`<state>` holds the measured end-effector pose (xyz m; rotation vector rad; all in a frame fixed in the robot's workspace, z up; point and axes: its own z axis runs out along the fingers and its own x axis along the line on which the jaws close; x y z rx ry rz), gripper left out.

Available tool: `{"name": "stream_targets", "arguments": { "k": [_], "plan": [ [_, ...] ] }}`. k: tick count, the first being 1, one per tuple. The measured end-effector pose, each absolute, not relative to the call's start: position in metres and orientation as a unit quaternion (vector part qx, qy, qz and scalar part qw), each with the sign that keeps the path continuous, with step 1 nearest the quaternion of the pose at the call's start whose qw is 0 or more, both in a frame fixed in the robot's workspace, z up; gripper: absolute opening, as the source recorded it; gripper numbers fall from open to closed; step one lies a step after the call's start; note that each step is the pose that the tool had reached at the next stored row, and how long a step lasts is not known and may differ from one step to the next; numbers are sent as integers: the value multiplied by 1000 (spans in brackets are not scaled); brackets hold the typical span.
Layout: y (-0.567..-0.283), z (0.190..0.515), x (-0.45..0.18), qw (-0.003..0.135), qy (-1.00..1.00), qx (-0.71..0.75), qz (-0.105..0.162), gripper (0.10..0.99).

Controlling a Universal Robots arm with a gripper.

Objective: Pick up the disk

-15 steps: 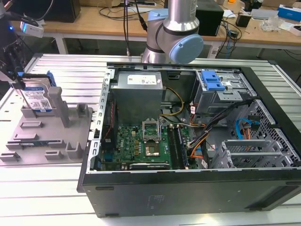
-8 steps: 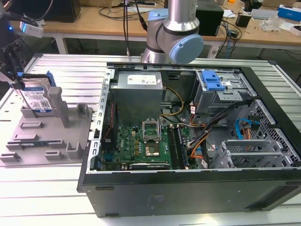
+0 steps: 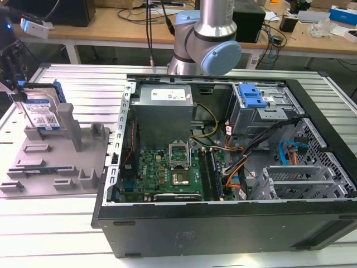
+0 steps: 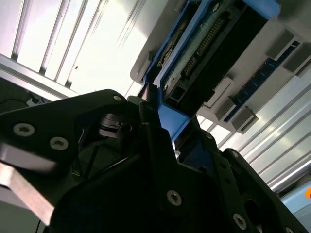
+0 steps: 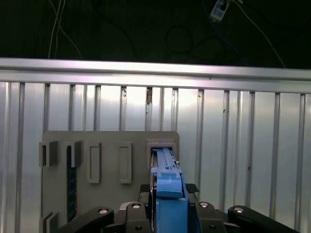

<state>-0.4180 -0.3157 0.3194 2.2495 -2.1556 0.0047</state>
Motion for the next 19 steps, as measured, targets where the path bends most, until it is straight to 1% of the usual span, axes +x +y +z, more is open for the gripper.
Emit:
{"name": "stream_targets", "arguments": {
  "k": [4,12,19],
  "plan": [
    [-316,347,-418,13,-692,722,2,369],
    [-316,388,-418,13,-692,722,2,369],
    [-316,432,-418,13,-692,722,2,369]
  ]
}}
